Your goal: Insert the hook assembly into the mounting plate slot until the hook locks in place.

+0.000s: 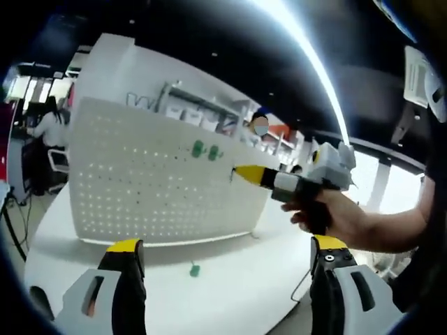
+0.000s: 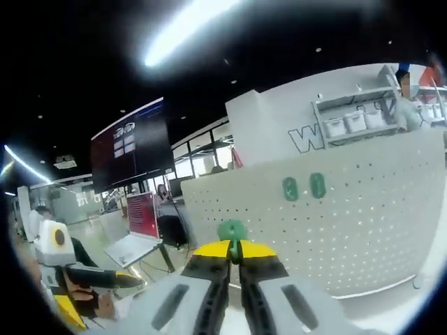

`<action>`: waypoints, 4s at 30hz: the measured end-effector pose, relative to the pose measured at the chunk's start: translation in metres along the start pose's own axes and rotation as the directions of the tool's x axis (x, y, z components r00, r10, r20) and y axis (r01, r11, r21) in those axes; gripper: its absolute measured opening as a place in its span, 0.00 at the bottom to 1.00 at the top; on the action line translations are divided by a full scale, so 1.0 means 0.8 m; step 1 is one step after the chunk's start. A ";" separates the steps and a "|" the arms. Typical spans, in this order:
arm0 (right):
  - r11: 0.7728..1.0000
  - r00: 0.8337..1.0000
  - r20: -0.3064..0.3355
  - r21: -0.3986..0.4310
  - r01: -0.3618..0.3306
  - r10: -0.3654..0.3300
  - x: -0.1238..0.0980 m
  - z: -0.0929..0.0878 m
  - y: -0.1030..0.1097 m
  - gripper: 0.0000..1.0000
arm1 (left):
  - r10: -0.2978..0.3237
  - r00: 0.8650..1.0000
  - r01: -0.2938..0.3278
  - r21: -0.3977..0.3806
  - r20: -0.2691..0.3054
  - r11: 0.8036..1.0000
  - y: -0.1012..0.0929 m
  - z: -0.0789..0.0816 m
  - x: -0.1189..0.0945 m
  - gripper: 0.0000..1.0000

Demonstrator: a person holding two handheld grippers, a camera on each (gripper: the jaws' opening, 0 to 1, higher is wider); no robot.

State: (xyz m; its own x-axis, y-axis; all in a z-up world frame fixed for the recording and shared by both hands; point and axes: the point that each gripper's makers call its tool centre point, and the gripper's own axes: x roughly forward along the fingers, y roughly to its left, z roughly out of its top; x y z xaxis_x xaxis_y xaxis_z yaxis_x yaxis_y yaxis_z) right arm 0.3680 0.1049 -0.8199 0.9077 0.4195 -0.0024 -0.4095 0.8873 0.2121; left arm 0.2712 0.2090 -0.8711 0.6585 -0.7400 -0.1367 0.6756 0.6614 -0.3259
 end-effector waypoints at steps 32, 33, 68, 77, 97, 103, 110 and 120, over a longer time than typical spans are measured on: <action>0.961 0.962 0.112 -0.098 0.258 -0.247 0.057 0.043 -0.142 0.01 | 0.040 0.999 -0.042 -0.050 -0.023 0.998 0.020 -0.010 0.002 0.93; 0.959 0.960 0.116 -0.099 0.265 -0.254 0.057 0.045 -0.145 0.01 | 0.042 0.999 -0.043 -0.049 -0.026 0.998 0.021 -0.011 0.002 0.93; 0.910 0.895 0.220 -0.058 0.410 -0.389 0.073 0.072 -0.212 0.01 | 0.094 0.994 -0.099 -0.085 -0.057 0.991 0.063 -0.021 -0.011 0.92; 0.903 0.886 0.245 -0.077 0.423 -0.395 0.074 0.072 -0.209 0.01 | 0.087 0.995 -0.091 -0.095 -0.046 0.991 0.064 -0.019 -0.006 0.91; 0.884 0.878 0.227 -0.113 0.454 -0.422 0.081 0.063 -0.216 0.01 | 0.099 0.994 -0.104 -0.094 -0.055 0.990 0.070 -0.023 -0.012 0.91; 0.889 0.891 0.182 -0.125 0.440 -0.416 0.082 0.064 -0.217 0.02 | 0.084 0.995 -0.088 -0.078 -0.053 0.993 0.062 -0.015 -0.009 0.91; 0.899 0.898 0.183 -0.109 0.424 -0.401 0.068 0.075 -0.205 0.09 | 0.071 0.994 -0.074 -0.034 -0.078 0.997 0.049 -0.015 -0.009 0.90; 0.915 0.917 0.192 -0.140 0.378 -0.350 0.016 0.082 -0.173 0.17 | 0.091 0.987 -0.095 -0.028 -0.134 0.995 0.044 -0.029 -0.019 0.90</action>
State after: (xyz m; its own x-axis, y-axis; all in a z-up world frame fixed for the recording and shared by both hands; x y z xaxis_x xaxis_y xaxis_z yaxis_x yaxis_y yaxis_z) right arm 0.4423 -0.0249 -0.7854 0.9931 0.0378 0.1113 -0.0442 0.9974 0.0560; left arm 0.2772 0.2404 -0.9022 0.6667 -0.6867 -0.2898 0.6002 0.7252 -0.3375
